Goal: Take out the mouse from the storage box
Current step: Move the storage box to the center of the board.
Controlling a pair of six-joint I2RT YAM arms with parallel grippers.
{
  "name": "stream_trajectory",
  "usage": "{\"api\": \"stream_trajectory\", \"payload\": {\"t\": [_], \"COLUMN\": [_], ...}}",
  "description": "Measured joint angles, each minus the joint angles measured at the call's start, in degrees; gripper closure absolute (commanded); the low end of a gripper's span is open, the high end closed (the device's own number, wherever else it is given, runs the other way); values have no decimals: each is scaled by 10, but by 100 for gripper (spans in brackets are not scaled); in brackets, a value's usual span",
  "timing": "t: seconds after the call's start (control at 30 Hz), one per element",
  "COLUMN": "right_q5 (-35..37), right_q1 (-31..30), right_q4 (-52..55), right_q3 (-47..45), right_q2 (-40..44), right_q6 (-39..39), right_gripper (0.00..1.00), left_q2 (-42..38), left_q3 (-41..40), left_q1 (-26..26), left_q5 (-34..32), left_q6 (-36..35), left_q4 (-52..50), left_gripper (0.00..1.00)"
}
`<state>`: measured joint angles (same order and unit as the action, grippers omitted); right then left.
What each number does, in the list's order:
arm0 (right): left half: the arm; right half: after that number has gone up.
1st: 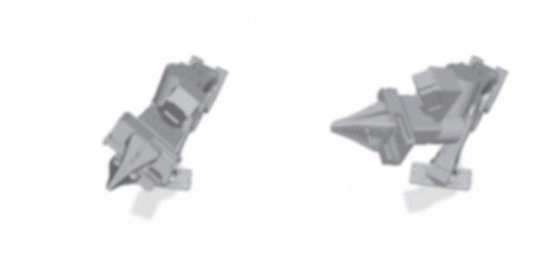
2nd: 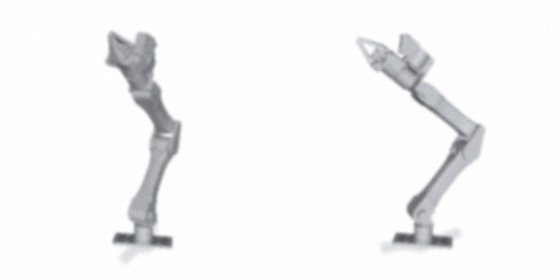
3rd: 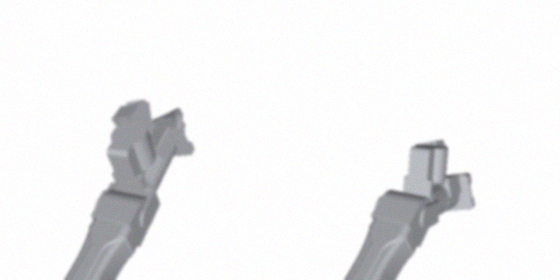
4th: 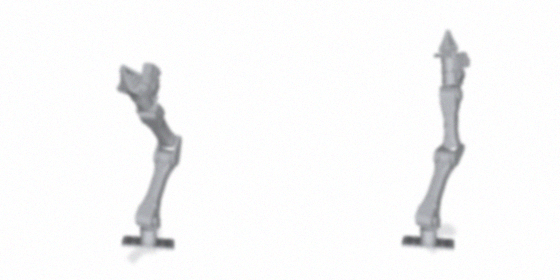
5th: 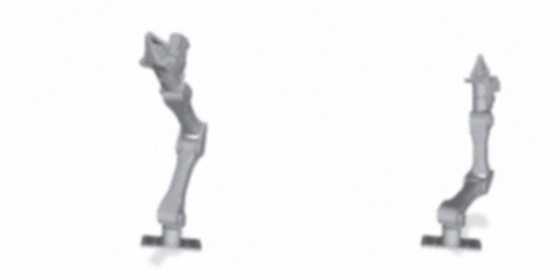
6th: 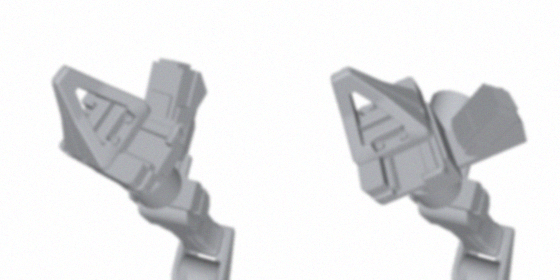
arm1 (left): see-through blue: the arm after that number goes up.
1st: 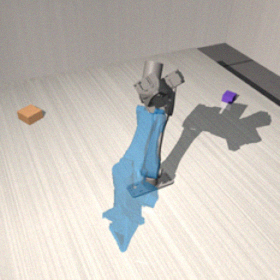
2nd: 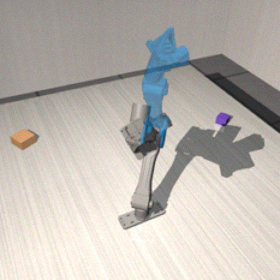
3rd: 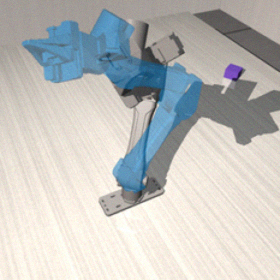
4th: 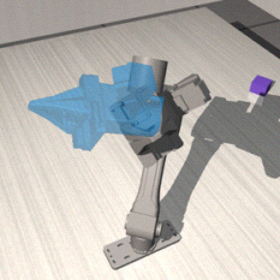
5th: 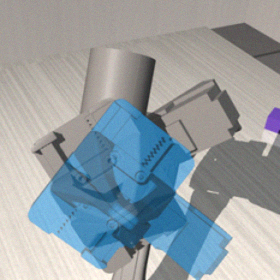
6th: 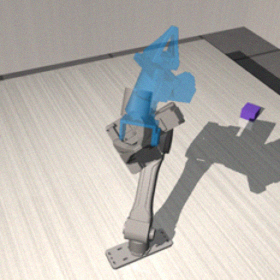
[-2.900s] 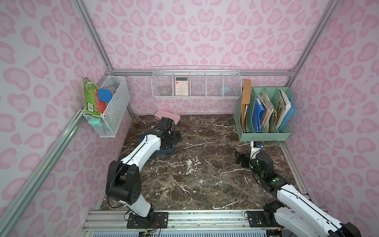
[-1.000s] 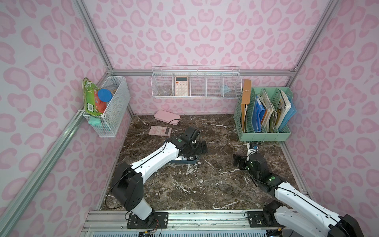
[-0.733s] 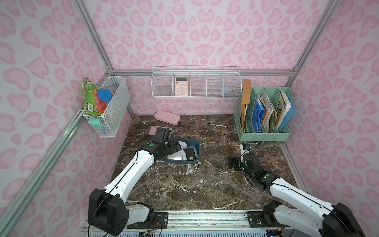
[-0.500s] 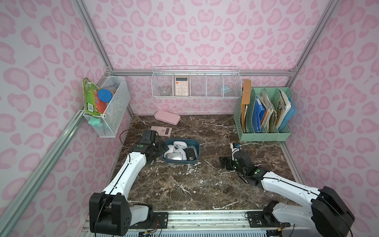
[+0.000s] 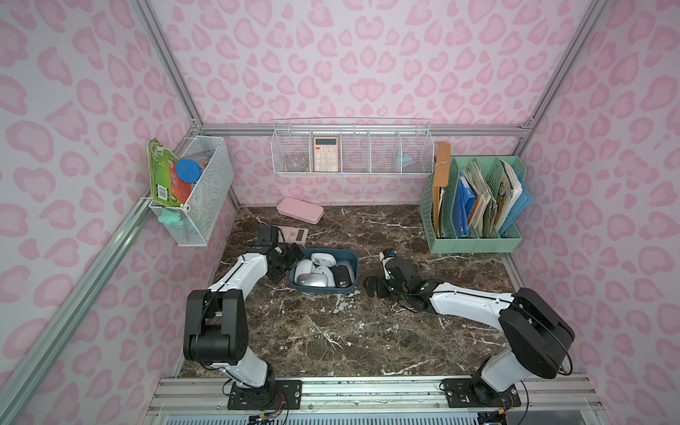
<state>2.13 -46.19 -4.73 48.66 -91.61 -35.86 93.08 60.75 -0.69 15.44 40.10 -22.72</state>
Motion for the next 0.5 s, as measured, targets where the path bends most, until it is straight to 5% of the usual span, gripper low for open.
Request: {"api": "stream_trajectory", "payload": {"t": [0.2,0.5], "right_q5": [-28,-59], "right_q1": [-3,16], "right_q4": [-8,-28], "right_q3": [34,41], "right_q2": [-38,-56], "right_q6": [-5,-14], "right_gripper": [0,0], "left_q2": [27,42], "left_q3": [17,37], "left_q1": [13,107], "left_q5": [23,23], "left_q6": [-11,-9], "left_q4": [15,16], "left_gripper": [1,1]}}
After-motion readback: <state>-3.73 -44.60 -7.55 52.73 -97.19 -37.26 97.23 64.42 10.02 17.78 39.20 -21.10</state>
